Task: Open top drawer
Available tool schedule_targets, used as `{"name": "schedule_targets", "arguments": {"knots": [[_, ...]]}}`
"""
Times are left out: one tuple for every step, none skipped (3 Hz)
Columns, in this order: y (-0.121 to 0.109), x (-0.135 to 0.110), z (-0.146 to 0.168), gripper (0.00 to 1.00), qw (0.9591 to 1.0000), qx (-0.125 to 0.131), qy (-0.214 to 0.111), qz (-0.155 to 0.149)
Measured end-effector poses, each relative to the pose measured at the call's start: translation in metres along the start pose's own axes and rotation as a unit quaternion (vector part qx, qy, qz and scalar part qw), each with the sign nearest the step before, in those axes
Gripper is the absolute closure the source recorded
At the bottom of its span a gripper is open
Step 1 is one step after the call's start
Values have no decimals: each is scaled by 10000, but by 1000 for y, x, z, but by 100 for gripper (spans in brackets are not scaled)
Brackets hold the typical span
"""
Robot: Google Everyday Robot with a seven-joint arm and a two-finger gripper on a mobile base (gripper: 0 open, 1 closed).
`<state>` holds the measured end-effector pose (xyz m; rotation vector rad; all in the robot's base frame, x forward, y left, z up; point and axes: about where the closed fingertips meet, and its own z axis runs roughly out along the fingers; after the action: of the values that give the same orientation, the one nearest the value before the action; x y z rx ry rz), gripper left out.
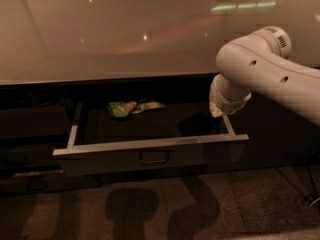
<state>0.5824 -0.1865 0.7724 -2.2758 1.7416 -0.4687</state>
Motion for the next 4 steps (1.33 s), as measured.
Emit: {"name": "schedule_targets", "arguments": {"knots": [[-3, -27, 10, 100, 9944, -227, -1006, -236], [-2, -49, 12, 100, 9814, -364, -1714, -789], [-1, -50, 13, 100, 9788, -340, -1740, -1028], [1, -53, 23, 100, 9761, -509, -1810, -1090]]}}
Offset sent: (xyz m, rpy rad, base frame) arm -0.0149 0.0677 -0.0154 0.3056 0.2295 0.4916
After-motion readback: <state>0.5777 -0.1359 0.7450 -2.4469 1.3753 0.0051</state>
